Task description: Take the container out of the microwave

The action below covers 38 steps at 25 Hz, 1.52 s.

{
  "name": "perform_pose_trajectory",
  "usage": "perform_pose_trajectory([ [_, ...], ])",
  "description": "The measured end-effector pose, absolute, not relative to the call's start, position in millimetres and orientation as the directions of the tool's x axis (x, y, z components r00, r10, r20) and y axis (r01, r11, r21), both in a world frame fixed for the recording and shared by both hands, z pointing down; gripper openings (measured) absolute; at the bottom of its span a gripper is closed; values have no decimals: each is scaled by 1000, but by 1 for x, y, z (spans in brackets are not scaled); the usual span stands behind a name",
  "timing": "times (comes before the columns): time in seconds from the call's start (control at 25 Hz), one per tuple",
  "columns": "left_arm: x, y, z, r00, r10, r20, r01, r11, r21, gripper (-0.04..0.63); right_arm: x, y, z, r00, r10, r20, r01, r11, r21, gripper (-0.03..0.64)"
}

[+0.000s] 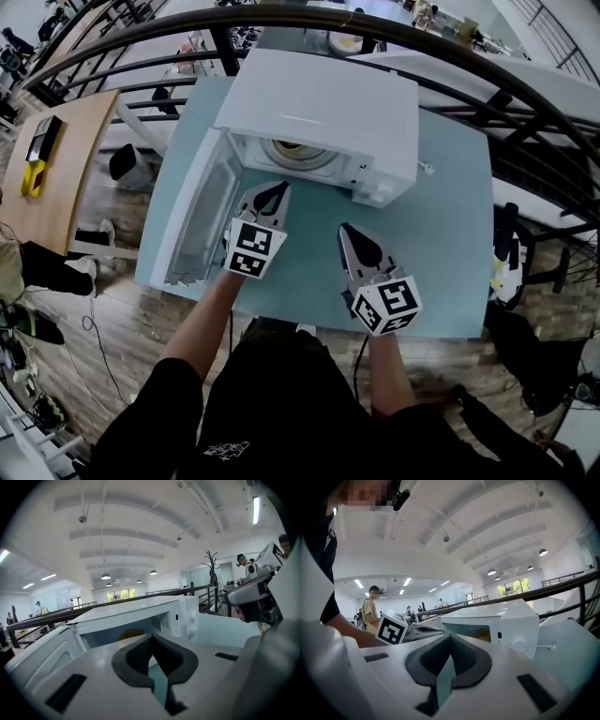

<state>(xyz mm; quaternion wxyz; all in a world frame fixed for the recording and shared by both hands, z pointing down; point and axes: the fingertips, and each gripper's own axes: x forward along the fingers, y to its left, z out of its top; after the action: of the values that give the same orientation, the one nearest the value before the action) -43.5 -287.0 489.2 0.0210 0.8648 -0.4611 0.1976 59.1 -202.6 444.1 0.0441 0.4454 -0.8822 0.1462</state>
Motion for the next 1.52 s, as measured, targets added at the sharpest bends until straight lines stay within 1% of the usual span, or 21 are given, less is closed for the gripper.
perform_pose_trajectory([
  [0.24, -32, -318, 518, 525, -751, 400, -756, -627, -185, 8, 53, -226, 453, -594, -770, 231, -803, 554, -221, 6],
  [0.44, -26, -332, 538, 518, -730, 446, -718, -654, -236, 8, 53, -237, 462, -585, -770, 254, -810, 543, -220, 6],
  [0.8, -26, -356, 570, 504, -692, 517, -676, -688, -263, 8, 50, -256, 489, -563, -773, 293, -826, 519, -220, 6],
  [1.16, -27, -372, 593, 490, -655, 575, -628, -723, -288, 9, 51, -271, 512, -513, -793, 329, -858, 462, -224, 6],
  [1.4, -30, -380, 606, 485, -646, 590, -614, -732, -296, 11, 44, -279, 529, -493, -797, 349, -869, 434, -237, 6],
  [1.52, -32, -387, 608, 485, -642, 594, -610, -735, -296, 24, 40, -284, 528, -489, -799, 350, -871, 429, -238, 6],
])
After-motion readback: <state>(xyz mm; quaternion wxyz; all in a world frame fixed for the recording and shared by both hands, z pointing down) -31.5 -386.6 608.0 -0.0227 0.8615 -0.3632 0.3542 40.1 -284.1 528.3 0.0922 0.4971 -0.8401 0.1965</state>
